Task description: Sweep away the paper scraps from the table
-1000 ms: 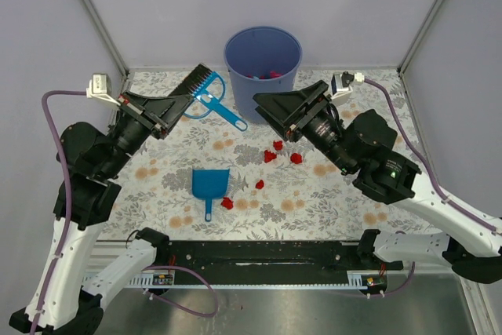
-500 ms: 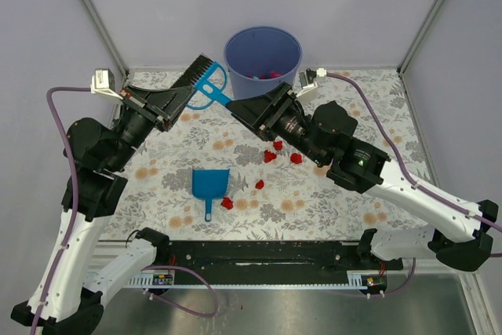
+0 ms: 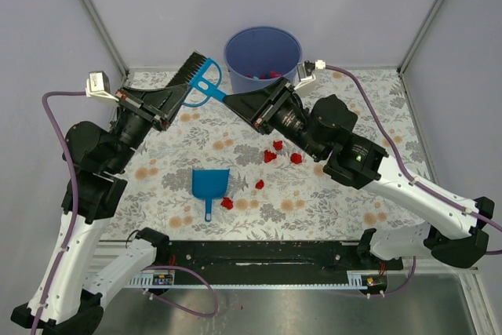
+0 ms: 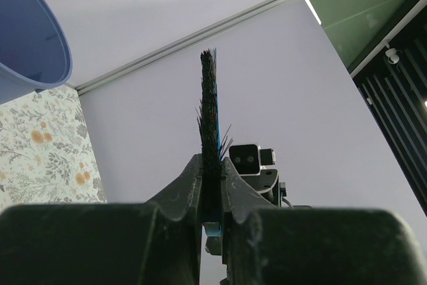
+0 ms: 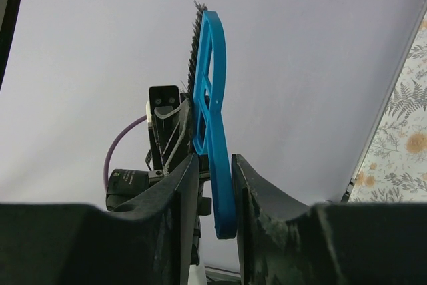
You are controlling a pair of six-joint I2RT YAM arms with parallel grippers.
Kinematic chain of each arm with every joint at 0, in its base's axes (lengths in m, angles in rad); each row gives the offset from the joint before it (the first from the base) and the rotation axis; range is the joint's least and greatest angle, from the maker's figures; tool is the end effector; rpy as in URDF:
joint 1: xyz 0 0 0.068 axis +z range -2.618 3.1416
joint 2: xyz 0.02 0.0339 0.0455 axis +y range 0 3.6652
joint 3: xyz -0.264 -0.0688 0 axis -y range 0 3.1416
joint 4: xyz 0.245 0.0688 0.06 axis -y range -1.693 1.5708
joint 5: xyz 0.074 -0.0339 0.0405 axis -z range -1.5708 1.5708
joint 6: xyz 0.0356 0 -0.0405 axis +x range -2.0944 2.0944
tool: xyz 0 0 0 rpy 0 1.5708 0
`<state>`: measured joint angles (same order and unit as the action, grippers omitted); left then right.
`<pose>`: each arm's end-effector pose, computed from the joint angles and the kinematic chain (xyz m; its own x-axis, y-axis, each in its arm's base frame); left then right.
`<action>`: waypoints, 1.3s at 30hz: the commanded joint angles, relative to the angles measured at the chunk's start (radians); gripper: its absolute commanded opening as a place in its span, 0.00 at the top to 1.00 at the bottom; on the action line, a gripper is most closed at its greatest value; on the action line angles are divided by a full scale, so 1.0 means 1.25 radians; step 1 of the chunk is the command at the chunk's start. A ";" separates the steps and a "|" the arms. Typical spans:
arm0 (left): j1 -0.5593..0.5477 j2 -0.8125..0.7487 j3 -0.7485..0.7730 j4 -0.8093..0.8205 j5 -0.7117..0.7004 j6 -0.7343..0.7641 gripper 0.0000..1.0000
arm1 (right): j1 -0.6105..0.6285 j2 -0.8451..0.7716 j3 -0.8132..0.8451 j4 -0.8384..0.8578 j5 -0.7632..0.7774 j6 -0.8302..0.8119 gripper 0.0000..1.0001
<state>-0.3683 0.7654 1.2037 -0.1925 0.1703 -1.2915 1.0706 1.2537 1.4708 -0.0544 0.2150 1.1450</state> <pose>0.1208 -0.0531 0.4813 -0.4259 -0.8511 -0.3070 0.3583 0.1529 -0.9210 0.1368 0.2345 0.4933 -0.6567 0.6537 -0.3761 -0.3831 0.1404 0.9130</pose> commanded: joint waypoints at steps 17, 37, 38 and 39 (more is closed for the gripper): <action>0.003 -0.018 -0.013 -0.013 0.016 0.045 0.24 | -0.002 -0.022 0.032 -0.019 0.015 -0.021 1.00; -0.084 -0.028 -0.120 -0.646 -0.196 0.593 0.01 | -0.027 -0.226 0.052 -0.604 0.277 -0.107 1.00; -0.109 -0.032 -0.141 -0.651 -0.217 0.588 0.01 | -0.028 -0.223 0.062 -0.632 0.282 -0.110 1.00; -0.132 -0.037 -0.157 -0.653 -0.235 0.582 0.01 | -0.028 -0.216 0.073 -0.664 0.285 -0.110 1.00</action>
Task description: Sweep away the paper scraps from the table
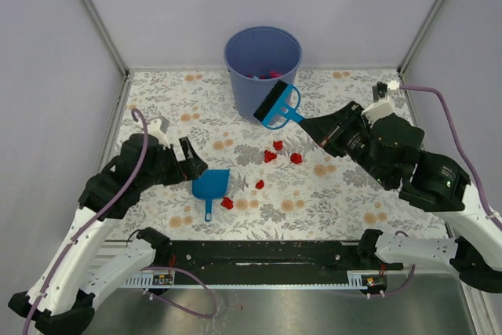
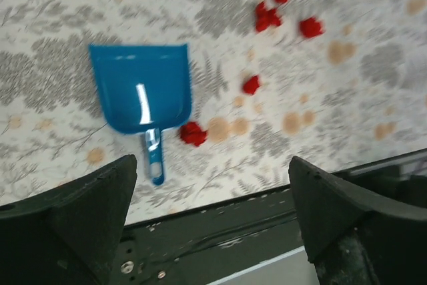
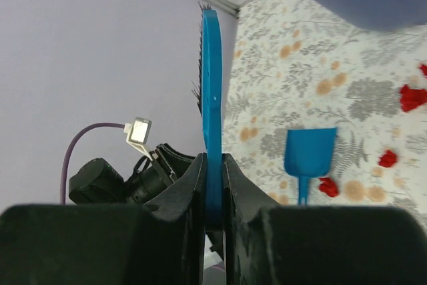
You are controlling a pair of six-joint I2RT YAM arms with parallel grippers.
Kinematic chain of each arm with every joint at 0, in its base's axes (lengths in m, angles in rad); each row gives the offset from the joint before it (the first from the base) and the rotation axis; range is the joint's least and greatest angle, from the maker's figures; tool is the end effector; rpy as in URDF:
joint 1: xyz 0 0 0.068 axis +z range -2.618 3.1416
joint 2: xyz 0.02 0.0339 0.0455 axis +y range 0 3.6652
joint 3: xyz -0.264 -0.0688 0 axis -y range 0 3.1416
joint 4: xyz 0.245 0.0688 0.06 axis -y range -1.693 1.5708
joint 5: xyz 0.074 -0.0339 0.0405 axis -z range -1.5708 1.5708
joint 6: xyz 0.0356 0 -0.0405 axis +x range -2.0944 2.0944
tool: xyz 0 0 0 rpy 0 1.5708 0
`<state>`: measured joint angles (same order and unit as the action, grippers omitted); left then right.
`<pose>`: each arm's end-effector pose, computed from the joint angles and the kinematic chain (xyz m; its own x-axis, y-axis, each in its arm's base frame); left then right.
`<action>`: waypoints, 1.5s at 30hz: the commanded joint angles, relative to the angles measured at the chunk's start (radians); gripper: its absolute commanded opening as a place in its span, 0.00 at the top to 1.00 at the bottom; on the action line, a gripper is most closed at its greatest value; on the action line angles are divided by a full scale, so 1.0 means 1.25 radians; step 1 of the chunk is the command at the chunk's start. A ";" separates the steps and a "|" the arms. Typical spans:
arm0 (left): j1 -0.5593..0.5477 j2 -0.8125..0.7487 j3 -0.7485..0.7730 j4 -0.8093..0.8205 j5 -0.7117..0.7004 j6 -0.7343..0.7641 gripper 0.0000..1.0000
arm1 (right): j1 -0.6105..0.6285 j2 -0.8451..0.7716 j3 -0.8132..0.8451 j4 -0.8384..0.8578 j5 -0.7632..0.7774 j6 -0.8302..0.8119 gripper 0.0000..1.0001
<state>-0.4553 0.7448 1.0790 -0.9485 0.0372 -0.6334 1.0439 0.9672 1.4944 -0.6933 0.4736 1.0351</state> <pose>0.1137 -0.0571 0.3663 -0.6935 -0.3190 -0.6460 0.0698 0.8627 -0.5010 0.0924 0.1266 0.4885 -0.5094 0.6462 -0.5683 -0.2057 0.5498 0.8096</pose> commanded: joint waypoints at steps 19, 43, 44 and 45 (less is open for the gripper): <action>-0.408 0.106 -0.252 -0.007 -0.413 -0.205 0.05 | -0.118 0.122 -0.001 -0.263 -0.185 -0.001 1.00; -0.447 0.200 -0.460 0.221 -0.400 -0.237 0.30 | -0.155 0.151 -0.005 -0.263 -0.284 -0.068 1.00; -0.446 0.212 -0.459 0.226 -0.398 -0.237 0.30 | -0.156 0.154 -0.003 -0.263 -0.290 -0.072 1.00; -0.446 0.224 -0.461 0.232 -0.397 -0.241 0.30 | -0.159 0.158 0.000 -0.264 -0.293 -0.081 1.00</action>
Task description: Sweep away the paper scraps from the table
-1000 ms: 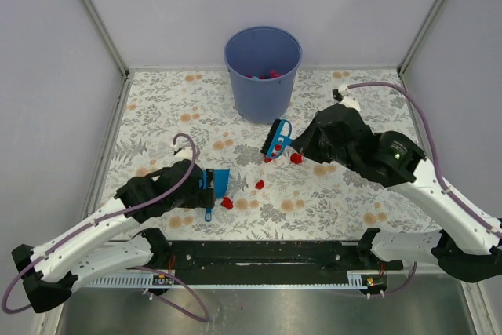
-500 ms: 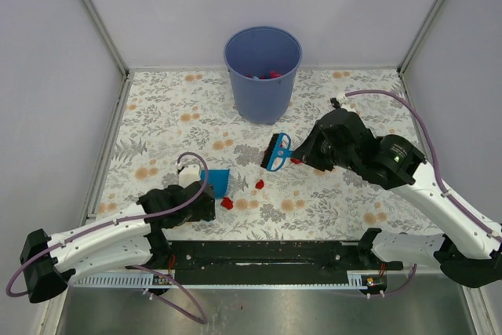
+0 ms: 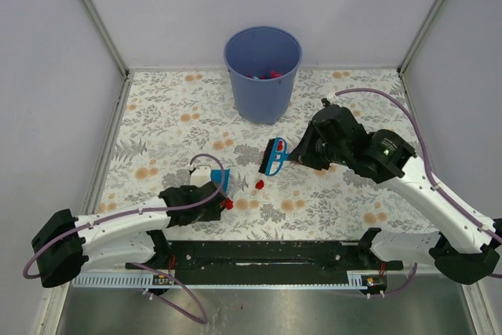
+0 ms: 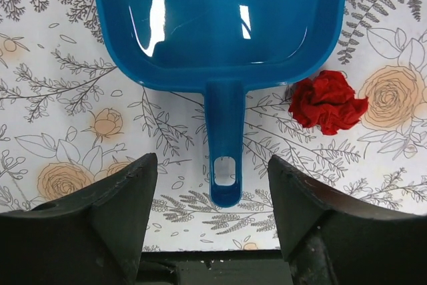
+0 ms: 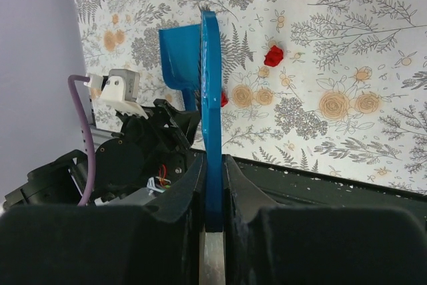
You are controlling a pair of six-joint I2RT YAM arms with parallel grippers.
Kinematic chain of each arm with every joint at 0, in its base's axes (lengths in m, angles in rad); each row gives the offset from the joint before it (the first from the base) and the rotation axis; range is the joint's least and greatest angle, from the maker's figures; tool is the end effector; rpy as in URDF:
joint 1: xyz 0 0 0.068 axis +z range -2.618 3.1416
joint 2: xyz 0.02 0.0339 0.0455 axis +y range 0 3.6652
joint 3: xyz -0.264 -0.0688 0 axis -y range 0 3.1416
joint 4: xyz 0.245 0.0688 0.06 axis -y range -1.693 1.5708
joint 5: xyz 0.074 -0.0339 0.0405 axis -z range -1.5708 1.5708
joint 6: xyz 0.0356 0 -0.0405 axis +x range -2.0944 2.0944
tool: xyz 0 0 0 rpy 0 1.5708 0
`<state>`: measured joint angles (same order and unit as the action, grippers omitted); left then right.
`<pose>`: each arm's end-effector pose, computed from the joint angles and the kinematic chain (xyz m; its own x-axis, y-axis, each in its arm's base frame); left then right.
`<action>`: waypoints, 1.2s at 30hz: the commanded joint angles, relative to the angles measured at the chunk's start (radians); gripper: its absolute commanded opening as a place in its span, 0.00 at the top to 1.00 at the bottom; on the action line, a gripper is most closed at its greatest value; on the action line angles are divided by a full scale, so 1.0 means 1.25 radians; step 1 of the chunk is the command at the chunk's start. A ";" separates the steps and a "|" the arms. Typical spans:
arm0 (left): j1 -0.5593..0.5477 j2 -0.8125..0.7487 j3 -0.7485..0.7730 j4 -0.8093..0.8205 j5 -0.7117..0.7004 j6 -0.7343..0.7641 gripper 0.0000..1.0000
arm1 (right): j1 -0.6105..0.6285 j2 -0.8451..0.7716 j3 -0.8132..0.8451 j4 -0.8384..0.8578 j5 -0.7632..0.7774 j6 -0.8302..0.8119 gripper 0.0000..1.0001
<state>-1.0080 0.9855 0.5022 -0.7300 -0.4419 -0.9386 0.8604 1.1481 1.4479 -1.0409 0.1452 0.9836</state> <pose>0.0962 -0.1239 0.1734 -0.8477 -0.0230 -0.5300 0.0014 0.9990 -0.0456 0.1400 0.1548 0.4102 -0.8104 0.3210 -0.4900 -0.0105 0.8284 0.5600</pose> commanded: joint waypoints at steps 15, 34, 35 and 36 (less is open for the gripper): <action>-0.004 0.120 -0.012 0.115 0.012 -0.014 0.51 | -0.042 0.002 0.017 0.014 -0.066 -0.080 1.00; -0.004 -0.029 0.230 -0.184 -0.036 0.054 0.83 | -0.058 0.126 0.090 0.112 -0.247 -0.130 1.00; -0.004 -0.039 0.245 -0.192 -0.026 0.065 0.84 | -0.058 0.148 0.110 0.123 -0.267 -0.132 1.00; -0.004 -0.046 0.261 -0.201 -0.024 0.073 0.85 | -0.058 0.172 0.129 0.132 -0.284 -0.132 1.00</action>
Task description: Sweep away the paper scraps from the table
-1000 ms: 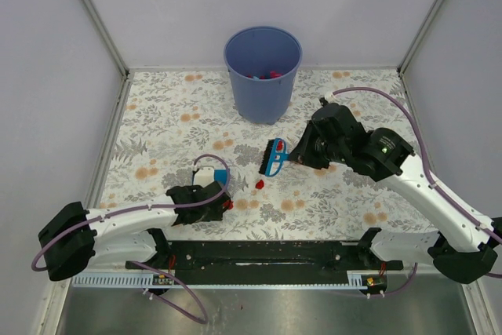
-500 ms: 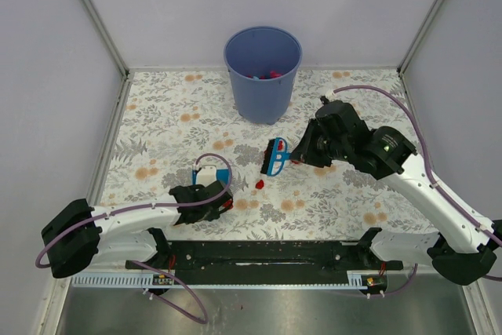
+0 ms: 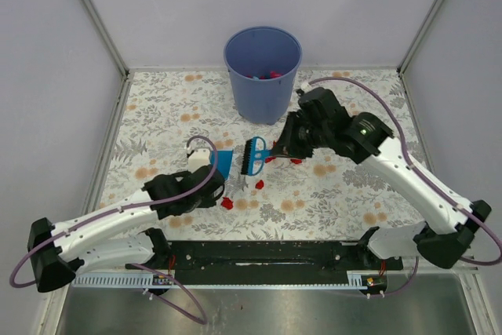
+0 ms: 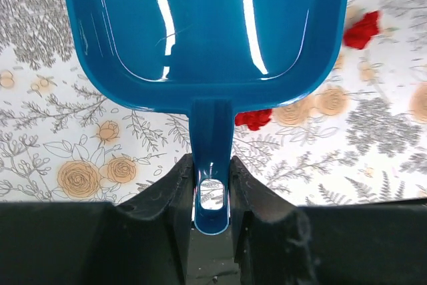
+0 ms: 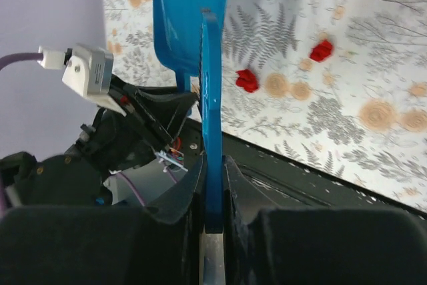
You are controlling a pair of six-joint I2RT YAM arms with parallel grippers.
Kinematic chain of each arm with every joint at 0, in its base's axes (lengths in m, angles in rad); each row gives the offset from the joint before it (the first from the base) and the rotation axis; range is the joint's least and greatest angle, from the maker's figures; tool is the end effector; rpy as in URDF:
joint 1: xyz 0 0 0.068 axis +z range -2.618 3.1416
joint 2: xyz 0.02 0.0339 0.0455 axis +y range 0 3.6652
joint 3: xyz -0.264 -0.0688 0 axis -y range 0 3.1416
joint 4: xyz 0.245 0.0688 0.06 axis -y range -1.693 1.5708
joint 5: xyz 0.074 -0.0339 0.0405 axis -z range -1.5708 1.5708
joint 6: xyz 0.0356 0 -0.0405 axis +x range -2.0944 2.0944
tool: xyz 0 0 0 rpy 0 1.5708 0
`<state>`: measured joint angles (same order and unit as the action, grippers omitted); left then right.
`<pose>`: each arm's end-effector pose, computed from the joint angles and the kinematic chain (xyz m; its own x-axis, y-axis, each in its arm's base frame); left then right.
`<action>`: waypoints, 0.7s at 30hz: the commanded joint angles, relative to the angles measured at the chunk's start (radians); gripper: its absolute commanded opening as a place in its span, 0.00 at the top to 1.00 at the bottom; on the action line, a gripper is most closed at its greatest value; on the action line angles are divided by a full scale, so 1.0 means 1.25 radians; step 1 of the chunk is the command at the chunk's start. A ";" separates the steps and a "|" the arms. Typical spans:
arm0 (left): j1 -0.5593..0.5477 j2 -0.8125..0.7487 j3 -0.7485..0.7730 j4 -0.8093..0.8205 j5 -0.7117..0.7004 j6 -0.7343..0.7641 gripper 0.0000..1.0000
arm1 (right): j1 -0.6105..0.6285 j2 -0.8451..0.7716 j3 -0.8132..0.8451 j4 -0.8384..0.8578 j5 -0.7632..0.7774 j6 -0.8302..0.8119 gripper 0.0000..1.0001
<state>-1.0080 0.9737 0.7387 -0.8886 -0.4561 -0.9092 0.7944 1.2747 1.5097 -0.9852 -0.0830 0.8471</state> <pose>0.1038 -0.1351 0.2376 -0.8145 -0.0365 -0.5790 0.0245 0.9950 -0.0972 0.1712 0.1785 0.4068 -0.8810 0.1688 -0.4420 -0.1409 0.7982 0.5856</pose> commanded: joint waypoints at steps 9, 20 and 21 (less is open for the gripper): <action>-0.004 -0.050 0.197 -0.108 0.046 0.142 0.83 | -0.002 0.211 0.153 0.154 -0.232 -0.016 1.00; -0.004 -0.036 0.268 -0.138 0.146 0.169 0.84 | 0.009 0.190 0.028 0.190 -0.245 -0.017 1.00; -0.004 -0.041 0.269 -0.138 0.155 0.171 0.83 | 0.009 0.187 0.013 0.192 -0.247 -0.017 1.00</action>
<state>-1.0080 0.9398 1.0145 -1.0554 -0.3336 -0.7254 0.7982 1.5494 1.5902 -0.7853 -0.3614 0.8398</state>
